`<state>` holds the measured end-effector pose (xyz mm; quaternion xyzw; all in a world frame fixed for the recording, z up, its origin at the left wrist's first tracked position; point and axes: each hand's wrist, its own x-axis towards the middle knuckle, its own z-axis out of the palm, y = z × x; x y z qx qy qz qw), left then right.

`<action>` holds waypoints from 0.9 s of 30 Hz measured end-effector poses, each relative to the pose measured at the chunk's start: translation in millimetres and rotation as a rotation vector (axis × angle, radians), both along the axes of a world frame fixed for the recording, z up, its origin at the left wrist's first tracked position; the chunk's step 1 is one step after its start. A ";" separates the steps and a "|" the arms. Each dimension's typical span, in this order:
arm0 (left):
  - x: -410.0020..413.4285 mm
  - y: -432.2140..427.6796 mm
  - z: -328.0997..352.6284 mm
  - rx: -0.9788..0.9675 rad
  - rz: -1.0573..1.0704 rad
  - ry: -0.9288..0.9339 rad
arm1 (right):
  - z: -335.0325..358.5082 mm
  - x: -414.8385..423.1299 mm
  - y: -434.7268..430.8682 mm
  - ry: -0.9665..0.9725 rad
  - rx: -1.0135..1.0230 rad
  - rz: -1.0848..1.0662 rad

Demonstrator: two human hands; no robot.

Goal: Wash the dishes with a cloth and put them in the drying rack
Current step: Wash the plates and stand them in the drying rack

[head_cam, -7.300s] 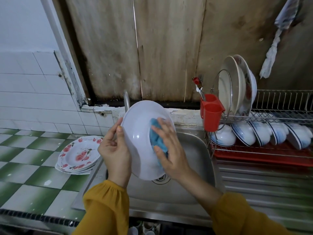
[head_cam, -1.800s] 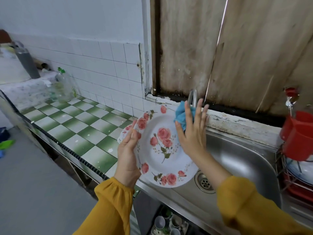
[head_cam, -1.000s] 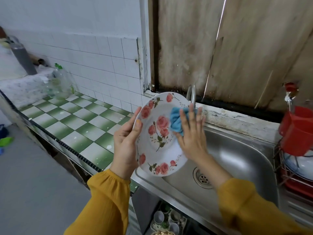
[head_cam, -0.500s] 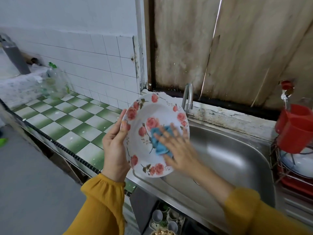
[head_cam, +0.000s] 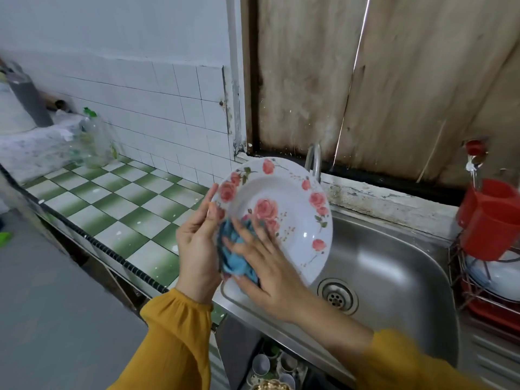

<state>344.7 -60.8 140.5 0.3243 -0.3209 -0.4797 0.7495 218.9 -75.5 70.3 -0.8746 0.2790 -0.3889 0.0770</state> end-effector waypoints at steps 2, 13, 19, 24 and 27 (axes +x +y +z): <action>10.5 1.8 -1.0 -0.012 0.019 -0.020 | -19.2 -24.9 -10.3 0.115 -0.089 -0.066; 1.2 4.0 13.4 0.036 0.122 0.102 | -6.0 -64.2 -47.6 -0.066 0.045 -0.371; 4.2 -0.9 15.6 0.030 0.158 0.055 | -36.4 -30.9 6.4 -0.017 0.088 -0.039; 9.8 -1.2 13.8 0.063 0.092 0.046 | -19.1 -70.3 -51.4 0.091 -0.030 -0.303; 1.1 2.3 12.3 0.068 0.038 0.051 | 7.9 -83.0 -76.1 0.055 -0.086 -0.453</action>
